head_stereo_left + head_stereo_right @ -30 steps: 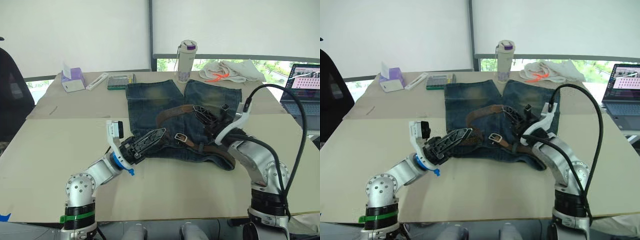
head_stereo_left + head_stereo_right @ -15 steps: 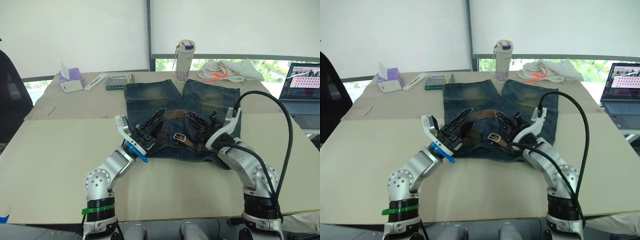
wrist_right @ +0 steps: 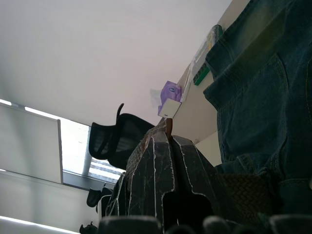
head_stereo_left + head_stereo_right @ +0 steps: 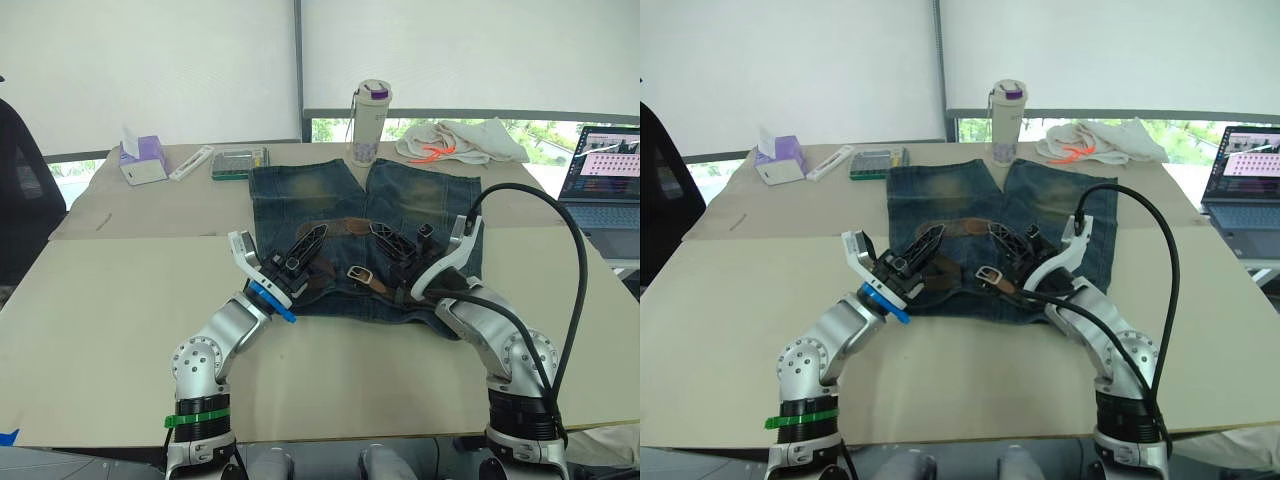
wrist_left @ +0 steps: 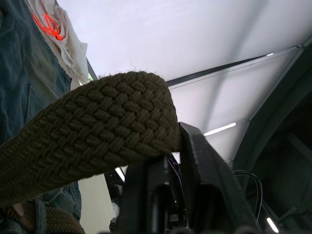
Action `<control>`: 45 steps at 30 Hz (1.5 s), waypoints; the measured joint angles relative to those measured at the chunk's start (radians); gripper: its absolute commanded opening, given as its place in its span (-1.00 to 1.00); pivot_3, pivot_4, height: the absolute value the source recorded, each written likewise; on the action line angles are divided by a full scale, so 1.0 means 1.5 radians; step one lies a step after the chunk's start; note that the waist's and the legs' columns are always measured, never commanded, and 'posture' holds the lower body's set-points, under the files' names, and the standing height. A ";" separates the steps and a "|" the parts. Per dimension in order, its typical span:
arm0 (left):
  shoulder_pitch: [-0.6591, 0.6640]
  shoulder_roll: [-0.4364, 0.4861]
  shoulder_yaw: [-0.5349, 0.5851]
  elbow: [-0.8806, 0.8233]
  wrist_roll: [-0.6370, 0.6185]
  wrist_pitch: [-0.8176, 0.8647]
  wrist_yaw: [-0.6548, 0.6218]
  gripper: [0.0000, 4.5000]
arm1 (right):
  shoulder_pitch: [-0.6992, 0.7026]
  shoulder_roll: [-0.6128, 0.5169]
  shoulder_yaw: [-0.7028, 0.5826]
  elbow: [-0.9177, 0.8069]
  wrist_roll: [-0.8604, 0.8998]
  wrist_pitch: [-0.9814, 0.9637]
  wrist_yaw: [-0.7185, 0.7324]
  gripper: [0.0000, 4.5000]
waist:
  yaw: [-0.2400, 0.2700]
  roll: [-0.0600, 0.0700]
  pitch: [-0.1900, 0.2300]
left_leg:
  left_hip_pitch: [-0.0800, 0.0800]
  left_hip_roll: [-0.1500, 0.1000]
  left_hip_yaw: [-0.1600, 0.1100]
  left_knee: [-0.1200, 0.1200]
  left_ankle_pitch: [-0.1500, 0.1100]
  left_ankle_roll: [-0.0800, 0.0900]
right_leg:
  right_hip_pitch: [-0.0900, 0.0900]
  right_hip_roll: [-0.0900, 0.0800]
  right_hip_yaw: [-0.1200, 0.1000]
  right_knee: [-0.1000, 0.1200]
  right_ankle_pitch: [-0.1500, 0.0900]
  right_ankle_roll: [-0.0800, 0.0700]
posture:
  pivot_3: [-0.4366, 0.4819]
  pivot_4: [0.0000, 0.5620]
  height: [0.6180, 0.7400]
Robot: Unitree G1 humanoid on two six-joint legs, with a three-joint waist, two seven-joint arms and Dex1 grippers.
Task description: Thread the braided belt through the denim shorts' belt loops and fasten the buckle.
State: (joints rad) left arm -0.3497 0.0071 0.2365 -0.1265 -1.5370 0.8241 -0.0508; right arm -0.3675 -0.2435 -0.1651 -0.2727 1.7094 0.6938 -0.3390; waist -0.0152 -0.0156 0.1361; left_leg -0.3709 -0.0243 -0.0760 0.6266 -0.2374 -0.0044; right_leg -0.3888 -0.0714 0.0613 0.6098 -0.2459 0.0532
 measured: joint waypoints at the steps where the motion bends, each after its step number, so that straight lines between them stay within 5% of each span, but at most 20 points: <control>1: 0.000 0.005 0.000 0.005 -0.003 0.004 0.000 -0.99 | 0.001 -0.003 0.001 0.000 0.000 0.001 0.002 -1.00 | 0.000 0.000 0.000 | 0.000 0.000 0.000 0.000 0.000 0.000 | 0.000 0.000 0.000 0.000 0.000 0.000 | -0.05 -0.47 1.00; 9: 0.003 0.047 -0.003 0.041 -0.020 0.025 -0.006 -0.99 | 0.016 -0.038 0.015 -0.003 -0.032 0.026 0.051 -1.00 | 0.000 0.000 0.000 | 0.000 0.000 0.000 0.000 0.000 0.000 | 0.000 0.000 0.000 0.000 0.000 0.000 | -0.05 -0.47 1.00; 10: 0.003 0.056 -0.004 0.043 -0.017 0.029 -0.010 -1.00 | 0.020 -0.047 0.019 -0.008 -0.046 0.030 0.073 -0.70 | 0.000 0.000 0.000 | 0.000 0.000 0.000 0.000 0.000 0.000 | 0.000 0.000 0.000 0.000 0.000 0.000 | -0.05 -0.47 1.00; 14: 0.004 0.086 0.015 0.066 -0.011 0.028 -0.010 -1.00 | 0.048 -0.113 0.031 -0.046 -0.141 0.038 0.174 -0.24 | 0.001 0.000 0.000 | 0.000 0.000 0.001 0.000 0.000 0.000 | 0.000 0.000 -0.001 0.000 0.000 0.000 | -0.05 -0.47 1.00; 17: 0.018 0.116 0.026 0.074 -0.005 0.035 -0.007 -1.00 | 0.086 -0.205 0.107 -0.065 -0.371 -0.004 0.309 0.30 | 0.000 -0.001 0.000 | 0.000 0.000 0.001 0.000 0.000 0.000 | 0.000 0.000 -0.001 -0.001 -0.003 0.004 | -0.05 -0.47 1.00; 22: 0.034 0.142 0.030 0.074 0.016 0.044 -0.004 -1.00 | 0.105 -0.274 0.205 -0.054 -0.655 -0.128 0.454 0.30 | 0.000 -0.001 0.001 | 0.001 0.000 0.001 0.000 0.000 -0.001 | 0.000 0.000 -0.001 0.000 -0.003 0.005 | -0.05 -0.47 1.00; 30: 0.034 0.148 0.032 0.079 0.047 0.045 0.002 -1.00 | 0.087 -0.292 0.312 0.020 -0.957 -0.259 0.530 0.30 | 0.002 -0.002 0.001 | 0.001 -0.001 -0.001 0.000 0.000 -0.001 | 0.000 -0.002 -0.001 0.000 -0.001 0.001 | -0.05 -0.47 1.00; 45: 0.038 0.137 0.033 0.076 0.070 0.046 0.003 -1.00 | 0.027 -0.198 0.308 0.112 -1.120 -0.267 0.514 0.30 | 0.002 -0.003 0.001 | 0.001 -0.003 -0.003 0.000 0.001 -0.002 | 0.000 -0.003 -0.001 0.000 0.000 0.000 | -0.05 -0.47 1.00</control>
State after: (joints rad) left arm -0.2923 0.2133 0.2859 -0.0129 -1.4323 0.8929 -0.0458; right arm -0.3265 -0.5400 0.2970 -0.1042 0.0295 0.2935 0.4317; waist -0.0117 -0.0196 0.1376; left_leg -0.3690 -0.0286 -0.0799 0.6261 -0.2363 -0.0069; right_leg -0.3886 -0.0758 0.0604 0.6099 -0.2459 0.0536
